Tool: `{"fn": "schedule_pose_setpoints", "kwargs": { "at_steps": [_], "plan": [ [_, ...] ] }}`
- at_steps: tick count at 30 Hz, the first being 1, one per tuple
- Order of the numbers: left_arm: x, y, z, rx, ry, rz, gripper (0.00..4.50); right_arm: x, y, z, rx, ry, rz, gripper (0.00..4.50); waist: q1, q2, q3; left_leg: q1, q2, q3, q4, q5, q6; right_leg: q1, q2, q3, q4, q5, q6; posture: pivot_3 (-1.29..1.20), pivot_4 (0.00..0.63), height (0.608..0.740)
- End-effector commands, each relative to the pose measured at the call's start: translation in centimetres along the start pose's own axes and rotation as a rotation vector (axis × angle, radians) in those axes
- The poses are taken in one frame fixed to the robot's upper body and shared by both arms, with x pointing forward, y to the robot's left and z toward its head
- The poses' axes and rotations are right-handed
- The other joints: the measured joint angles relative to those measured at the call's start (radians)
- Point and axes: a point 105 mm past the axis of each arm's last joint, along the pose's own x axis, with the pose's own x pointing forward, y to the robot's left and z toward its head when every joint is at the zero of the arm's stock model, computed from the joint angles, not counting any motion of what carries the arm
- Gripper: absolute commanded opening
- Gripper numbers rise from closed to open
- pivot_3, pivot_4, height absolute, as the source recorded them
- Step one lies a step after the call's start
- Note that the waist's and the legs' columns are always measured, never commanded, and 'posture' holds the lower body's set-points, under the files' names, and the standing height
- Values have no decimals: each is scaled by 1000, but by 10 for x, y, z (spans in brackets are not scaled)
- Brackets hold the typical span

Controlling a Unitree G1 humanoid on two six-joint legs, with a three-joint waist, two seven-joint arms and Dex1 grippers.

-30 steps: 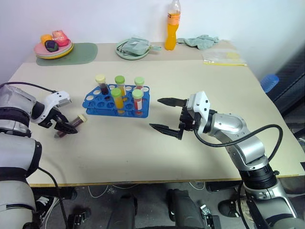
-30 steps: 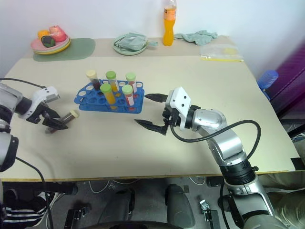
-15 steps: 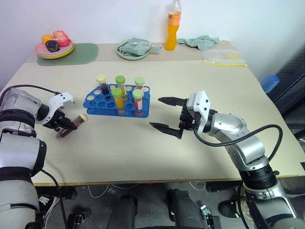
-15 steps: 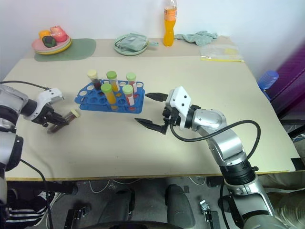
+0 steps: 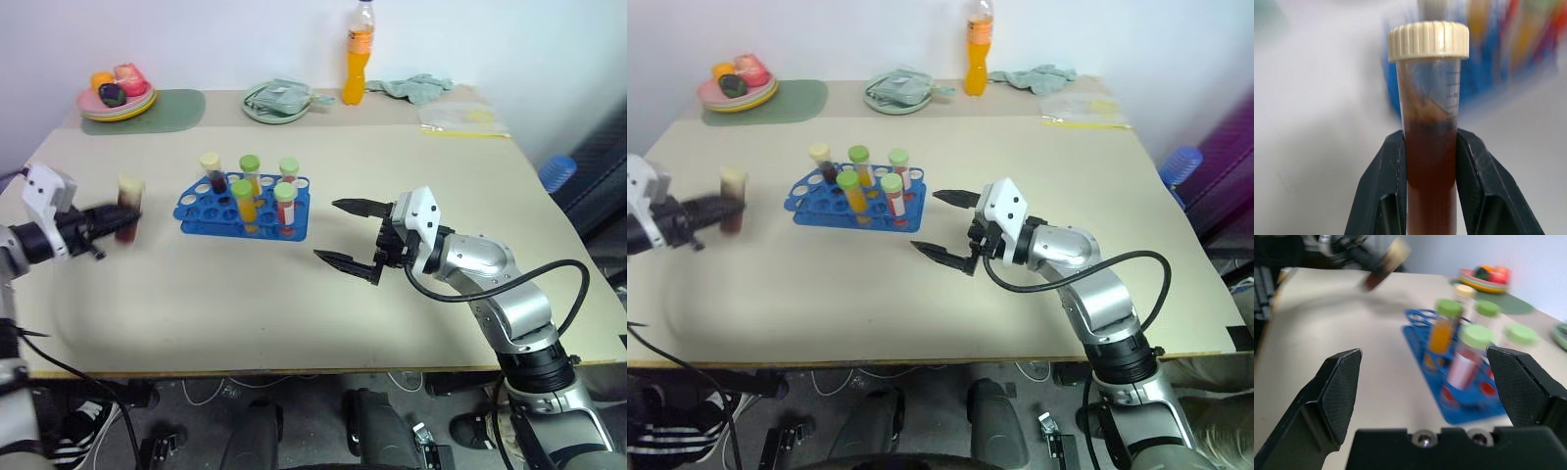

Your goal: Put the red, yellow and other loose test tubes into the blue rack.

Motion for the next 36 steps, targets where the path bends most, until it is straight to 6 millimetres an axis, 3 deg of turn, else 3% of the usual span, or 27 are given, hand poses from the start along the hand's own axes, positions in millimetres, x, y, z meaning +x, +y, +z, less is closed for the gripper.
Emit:
{"fn": "schedule_pose_setpoints", "kwargs": {
  "at_steps": [1, 7, 12, 18, 24, 36],
  "plan": [
    [5, 1, 26, 124, -201, 164, 778, 0, -1, 11, -17, -33, 30, 4500, 1, -1, -1, 0, 0, 0, 0, 0, 0, 1, 0, 0, 0, 0, 0, 0, 150, 740],
    [32, -15, 15, 89, -353, 310, 778, -8, 9, 6, 48, 12, 98, 4500, -2, -1, -1, 0, -1, 1, 0, 0, 0, 1, 0, 0, -1, 0, 0, 0, 150, 740],
    [63, -32, 3, 58, -388, 282, 778, -11, 10, 4, 57, 28, 92, 4500, -4, -1, -1, 1, -1, 1, -1, 0, 0, 1, 0, 0, -1, 0, 0, 0, 150, 740],
    [79, -42, -20, 7, -375, 281, 778, -12, 10, 6, 49, 28, 74, 4500, -8, -1, -1, 1, -1, 1, -1, 0, 0, 1, 0, 0, -1, 0, 0, 0, 150, 740],
    [78, -61, -49, -81, -327, 269, 778, -15, 10, 3, 49, 41, 49, 4500, -5, -1, -1, 1, -1, 1, -1, 0, 0, 1, 0, 0, -2, 0, 1, 0, 150, 740],
    [78, -82, -66, -155, -305, 250, 778, -16, 6, 0, 30, 50, 32, 4500, -6, 0, -2, 1, -1, 1, -1, 0, 0, 2, 0, 0, -2, 0, 1, 0, 150, 740]
  ]
}}
